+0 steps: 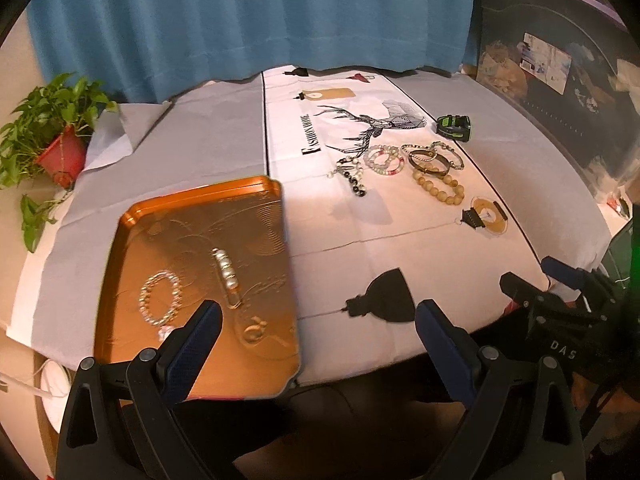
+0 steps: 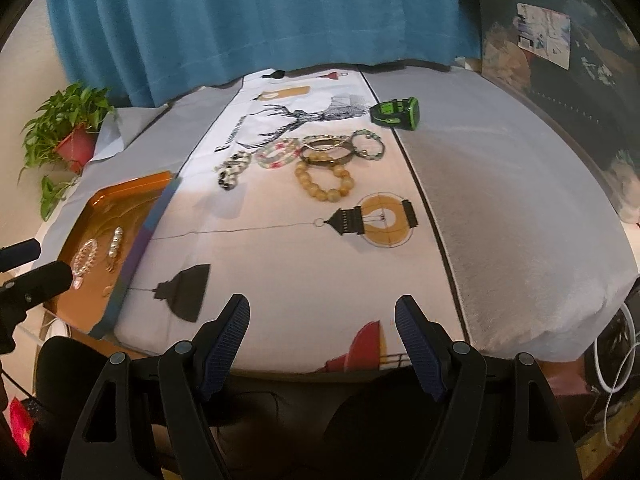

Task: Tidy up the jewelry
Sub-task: 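Grasp black-and-white beaded bracelet with left gripper while right grasps yellow bead bracelet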

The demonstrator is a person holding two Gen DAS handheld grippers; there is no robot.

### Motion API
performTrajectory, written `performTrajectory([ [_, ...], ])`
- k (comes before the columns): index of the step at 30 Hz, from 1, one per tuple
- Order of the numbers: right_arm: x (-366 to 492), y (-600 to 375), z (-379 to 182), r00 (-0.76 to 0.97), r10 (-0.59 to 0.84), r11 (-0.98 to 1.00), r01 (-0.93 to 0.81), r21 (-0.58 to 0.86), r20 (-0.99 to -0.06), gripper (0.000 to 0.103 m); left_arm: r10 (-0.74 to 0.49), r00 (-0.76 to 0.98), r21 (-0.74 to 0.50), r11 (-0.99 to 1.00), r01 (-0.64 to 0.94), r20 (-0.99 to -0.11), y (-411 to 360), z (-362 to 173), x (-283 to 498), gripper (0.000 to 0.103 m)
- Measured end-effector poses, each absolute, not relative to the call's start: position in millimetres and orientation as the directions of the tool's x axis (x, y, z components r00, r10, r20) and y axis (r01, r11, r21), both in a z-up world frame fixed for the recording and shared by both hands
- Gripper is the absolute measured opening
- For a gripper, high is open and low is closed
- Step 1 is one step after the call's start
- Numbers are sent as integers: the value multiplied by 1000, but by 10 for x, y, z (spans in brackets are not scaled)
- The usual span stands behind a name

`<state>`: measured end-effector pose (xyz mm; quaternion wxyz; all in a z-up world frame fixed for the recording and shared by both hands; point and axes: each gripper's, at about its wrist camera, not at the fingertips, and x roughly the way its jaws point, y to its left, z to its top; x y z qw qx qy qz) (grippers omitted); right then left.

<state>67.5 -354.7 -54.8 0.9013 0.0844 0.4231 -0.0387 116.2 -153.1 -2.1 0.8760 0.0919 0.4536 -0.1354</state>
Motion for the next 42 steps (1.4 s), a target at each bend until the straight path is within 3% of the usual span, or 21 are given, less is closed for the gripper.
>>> performTrajectory([
  [10, 1145, -3841, -702, 612, -48, 983, 170, 73, -789, 76, -186, 541, -24, 956, 291, -820, -1742, -150, 1818, 96],
  [18, 1611, -4073, -798, 613, -31, 968, 215, 129, -790, 76, -275, 484, -128, 940, 315, -831, -2018, -367, 2497, 96],
  [26, 2146, -4072, -905, 578, -38, 979, 186, 86, -815, 76, -234, 405, -117, 949, 294, -884, -2197, -760, 2972, 96],
  [29, 2278, -3950, -981, 582, -116, 986, 164, -23, -805, 86, -186, 384, -79, 957, 278, -904, -2252, -913, 3098, 96],
  [32, 2261, -3940, -1029, 616, -126, 983, 184, -14, -778, 88, -149, 407, -34, 961, 276, -901, -2257, -959, 3101, 95],
  [34, 2256, -3940, -1028, 616, -130, 983, 184, -18, -777, 87, -129, 419, -9, 961, 278, -899, -2262, -964, 3092, 85],
  [35, 2251, -3932, -1006, 612, -128, 983, 180, -19, -780, 80, -138, 437, -5, 957, 291, -889, -2270, -939, 3065, 64],
  [36, 2234, -3894, -977, 616, -115, 987, 160, -20, -779, 53, -157, 447, -10, 949, 314, -881, -2288, -905, 3047, 29],
  [37, 2212, -3800, -942, 623, -89, 994, 106, -29, -777, 30, -178, 437, -19, 939, 345, -881, -2308, -883, 3035, 14],
  [38, 2191, -3722, -931, 615, -96, 995, 85, -55, -783, 13, -184, 423, -20, 931, 363, -887, -2320, -873, 3013, 10],
  [42, 1995, -3624, -899, 589, -59, 998, 51, -35, -806, 13, -246, 383, -86, 917, 389, -890, -2254, -799, 2843, 8],
])
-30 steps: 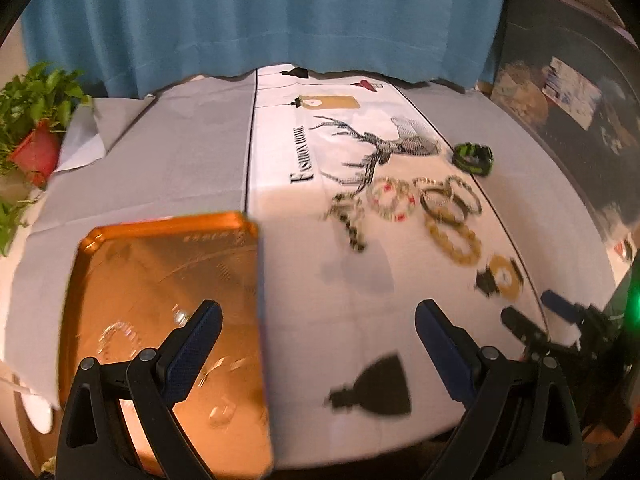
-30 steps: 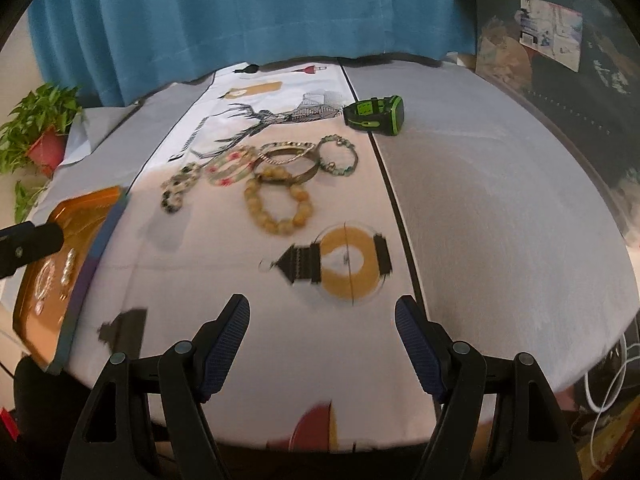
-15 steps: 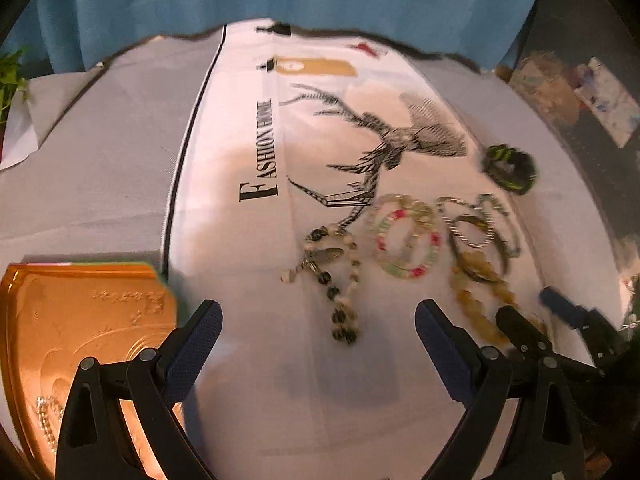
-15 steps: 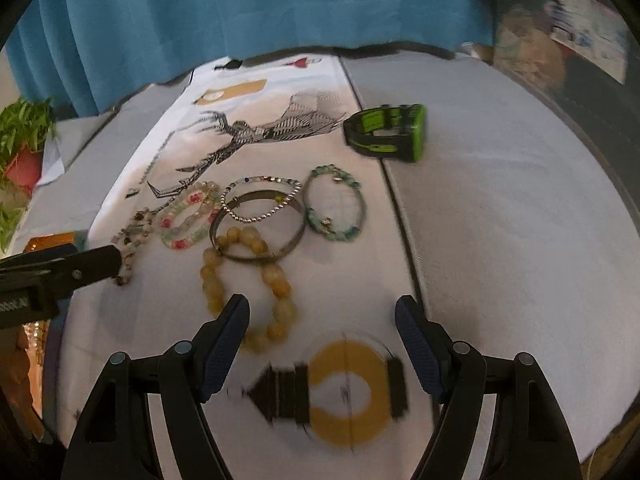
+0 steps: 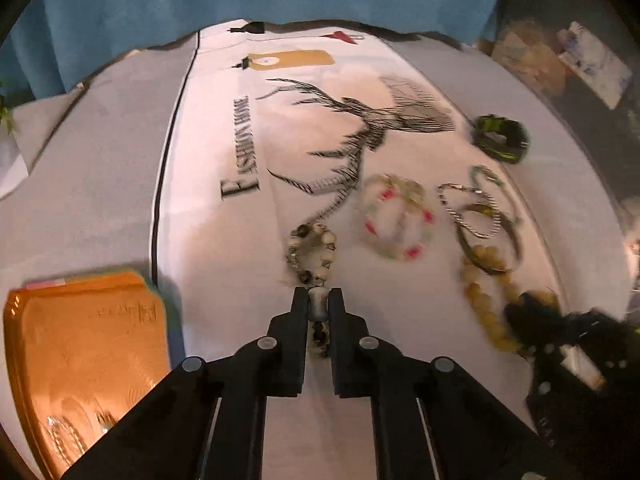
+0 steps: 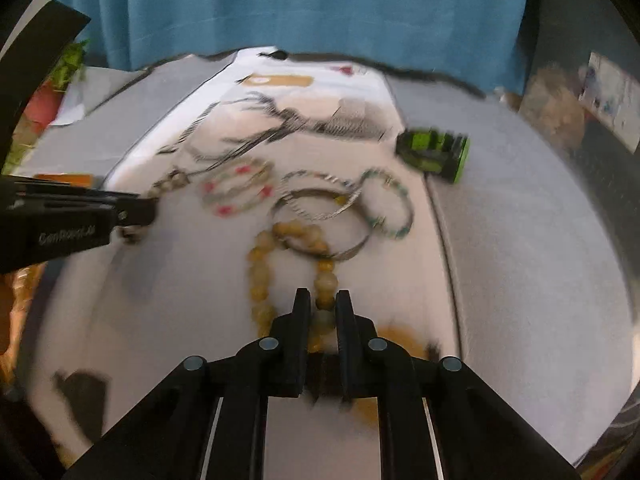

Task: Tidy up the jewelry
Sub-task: 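Grasp black-and-white beaded bracelet with left gripper while right grasps yellow bead bracelet, then lift both bracelets and carry them over the orange tray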

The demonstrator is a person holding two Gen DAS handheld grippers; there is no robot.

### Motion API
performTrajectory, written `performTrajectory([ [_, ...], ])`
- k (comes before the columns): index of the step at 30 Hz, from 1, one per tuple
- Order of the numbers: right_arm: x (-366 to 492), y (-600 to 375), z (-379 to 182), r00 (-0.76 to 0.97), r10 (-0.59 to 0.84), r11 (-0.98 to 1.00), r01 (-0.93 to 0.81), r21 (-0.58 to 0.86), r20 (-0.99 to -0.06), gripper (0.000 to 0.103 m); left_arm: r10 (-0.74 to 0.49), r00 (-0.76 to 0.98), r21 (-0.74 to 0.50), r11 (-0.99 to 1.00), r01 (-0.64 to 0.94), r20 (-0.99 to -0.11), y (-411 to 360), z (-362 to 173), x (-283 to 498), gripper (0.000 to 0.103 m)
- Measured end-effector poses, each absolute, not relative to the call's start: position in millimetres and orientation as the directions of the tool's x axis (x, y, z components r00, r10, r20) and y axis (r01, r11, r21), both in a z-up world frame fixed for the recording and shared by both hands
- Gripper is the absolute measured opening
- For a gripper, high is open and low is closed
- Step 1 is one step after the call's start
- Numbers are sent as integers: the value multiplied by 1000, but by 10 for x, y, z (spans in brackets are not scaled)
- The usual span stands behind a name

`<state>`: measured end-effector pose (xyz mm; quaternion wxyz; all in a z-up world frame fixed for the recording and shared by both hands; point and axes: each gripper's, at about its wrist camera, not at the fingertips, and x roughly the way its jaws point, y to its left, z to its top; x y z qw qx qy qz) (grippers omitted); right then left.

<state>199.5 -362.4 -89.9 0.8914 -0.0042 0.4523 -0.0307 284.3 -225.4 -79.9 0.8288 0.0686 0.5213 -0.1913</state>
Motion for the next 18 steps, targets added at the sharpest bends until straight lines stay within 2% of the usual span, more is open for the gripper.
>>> performTrajectory([
  [2, 1822, -3683, -858, 575, -22, 997, 70, 22, -818, 13, -277, 383, -111, 909, 402, -881, -2200, -713, 2677, 8],
  [7, 1433, -3811, -572, 620, -38, 992, 118, 45, -784, 13, -339, 406, -152, 892, 426, -849, -2063, -396, 2303, 8],
  [18, 1100, -3847, 73, 706, -84, 990, 138, 20, -703, 13, -401, 495, -196, 888, 416, -771, -1656, 257, 1679, 8],
])
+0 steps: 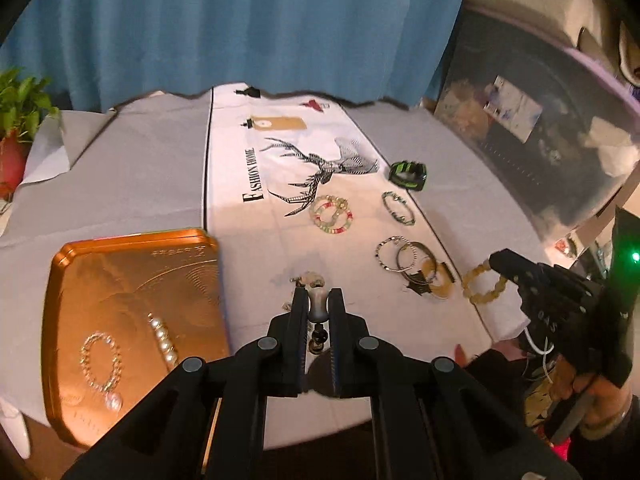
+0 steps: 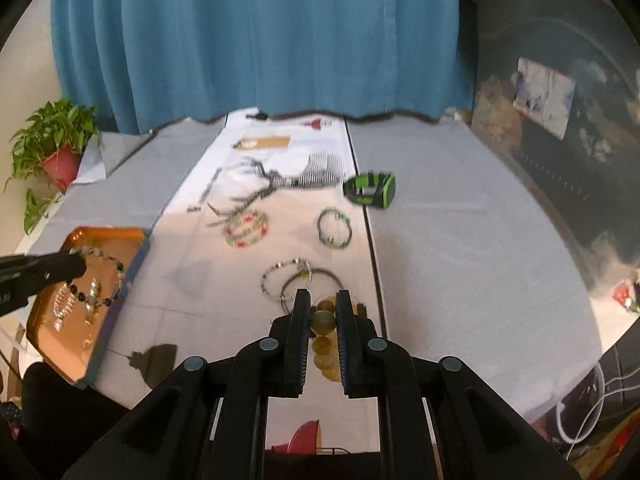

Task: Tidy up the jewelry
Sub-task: 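Lift both bracelets and carry them over the orange tray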

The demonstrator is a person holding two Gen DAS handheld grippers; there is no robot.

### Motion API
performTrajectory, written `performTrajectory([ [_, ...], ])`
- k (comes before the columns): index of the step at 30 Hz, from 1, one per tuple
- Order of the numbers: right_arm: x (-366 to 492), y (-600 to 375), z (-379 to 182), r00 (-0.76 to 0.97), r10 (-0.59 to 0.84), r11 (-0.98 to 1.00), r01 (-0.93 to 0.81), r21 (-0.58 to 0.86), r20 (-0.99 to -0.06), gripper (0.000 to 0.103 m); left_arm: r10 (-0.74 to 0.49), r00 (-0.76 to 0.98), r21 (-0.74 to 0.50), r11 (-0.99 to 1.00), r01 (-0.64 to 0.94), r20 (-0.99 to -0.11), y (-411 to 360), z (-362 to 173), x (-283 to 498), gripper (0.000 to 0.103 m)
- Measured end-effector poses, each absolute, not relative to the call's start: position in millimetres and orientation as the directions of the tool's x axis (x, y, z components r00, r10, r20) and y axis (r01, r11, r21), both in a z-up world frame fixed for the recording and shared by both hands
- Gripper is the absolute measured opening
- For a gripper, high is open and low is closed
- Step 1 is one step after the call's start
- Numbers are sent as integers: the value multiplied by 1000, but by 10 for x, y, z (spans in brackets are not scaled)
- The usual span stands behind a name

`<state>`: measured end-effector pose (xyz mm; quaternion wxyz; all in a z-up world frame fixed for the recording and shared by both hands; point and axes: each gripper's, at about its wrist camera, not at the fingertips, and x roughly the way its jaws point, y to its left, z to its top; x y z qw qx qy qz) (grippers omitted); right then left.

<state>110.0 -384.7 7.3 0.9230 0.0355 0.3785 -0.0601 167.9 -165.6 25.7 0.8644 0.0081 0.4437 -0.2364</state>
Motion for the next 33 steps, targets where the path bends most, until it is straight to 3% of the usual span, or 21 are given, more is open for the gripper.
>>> performTrajectory([
  [12, 480, -3306, 406, 742, -14, 1000, 14, -6, -670, 13, -405, 570, -185, 896, 405, -715, -1098, 618, 842, 8],
  [33, -340, -2179, 249, 684, 153, 968, -250, -32, -713, 13, -318, 637, -168, 943, 286, -702, -278, 386, -146, 8],
])
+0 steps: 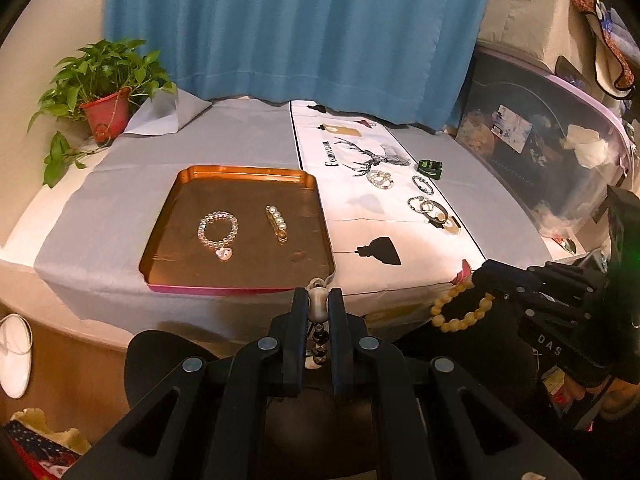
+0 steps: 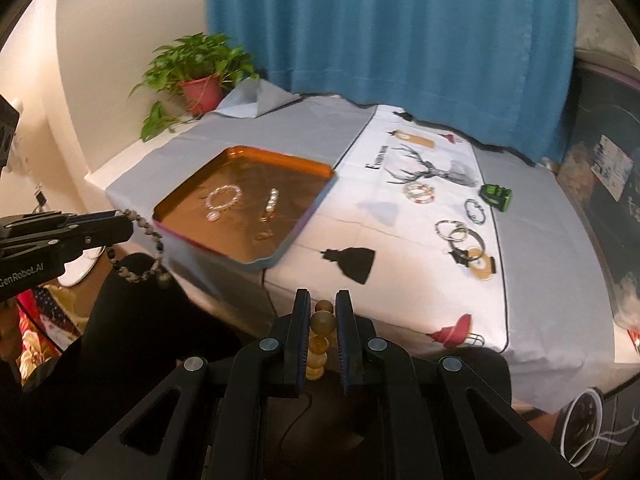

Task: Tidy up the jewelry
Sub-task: 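Lift both bracelets and carry them over the orange tray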

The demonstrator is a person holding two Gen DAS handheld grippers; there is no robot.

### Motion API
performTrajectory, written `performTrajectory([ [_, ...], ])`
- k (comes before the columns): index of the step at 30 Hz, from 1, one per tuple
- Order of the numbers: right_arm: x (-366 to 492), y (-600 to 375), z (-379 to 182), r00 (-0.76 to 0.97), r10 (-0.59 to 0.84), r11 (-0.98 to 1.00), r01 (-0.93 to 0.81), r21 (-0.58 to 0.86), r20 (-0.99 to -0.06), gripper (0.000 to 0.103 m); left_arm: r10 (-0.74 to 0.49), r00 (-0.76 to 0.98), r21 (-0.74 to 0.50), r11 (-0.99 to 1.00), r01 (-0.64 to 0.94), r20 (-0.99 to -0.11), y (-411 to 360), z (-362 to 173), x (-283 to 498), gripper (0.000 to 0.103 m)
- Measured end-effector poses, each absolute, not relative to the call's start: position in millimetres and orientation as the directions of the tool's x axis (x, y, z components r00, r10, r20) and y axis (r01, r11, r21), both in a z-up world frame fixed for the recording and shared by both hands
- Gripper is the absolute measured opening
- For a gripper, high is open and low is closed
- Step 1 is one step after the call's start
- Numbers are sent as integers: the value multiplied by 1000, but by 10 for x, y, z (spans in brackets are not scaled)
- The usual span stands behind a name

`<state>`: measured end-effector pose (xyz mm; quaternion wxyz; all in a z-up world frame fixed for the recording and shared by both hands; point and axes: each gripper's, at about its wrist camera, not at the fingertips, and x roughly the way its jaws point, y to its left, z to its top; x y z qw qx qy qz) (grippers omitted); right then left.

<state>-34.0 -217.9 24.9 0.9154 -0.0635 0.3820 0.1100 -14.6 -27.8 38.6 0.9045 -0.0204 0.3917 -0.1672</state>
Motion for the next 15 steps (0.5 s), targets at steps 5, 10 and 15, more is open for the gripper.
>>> performTrajectory([
  [5, -365, -2076, 252, 679, 154, 962, -268, -47, -718, 13, -316, 643, -169, 945, 282, -697, -245, 368, -180, 8],
  [10, -358, -2011, 256, 674, 151, 959, -277, -58, -724, 13, -309, 648, -164, 947, 275, -696, -215, 359, -184, 8],
  [15, -348, -1956, 238, 666, 163, 953, -297, -58, -728, 13, -310, 649, -171, 948, 270, -695, -180, 341, -189, 8],
])
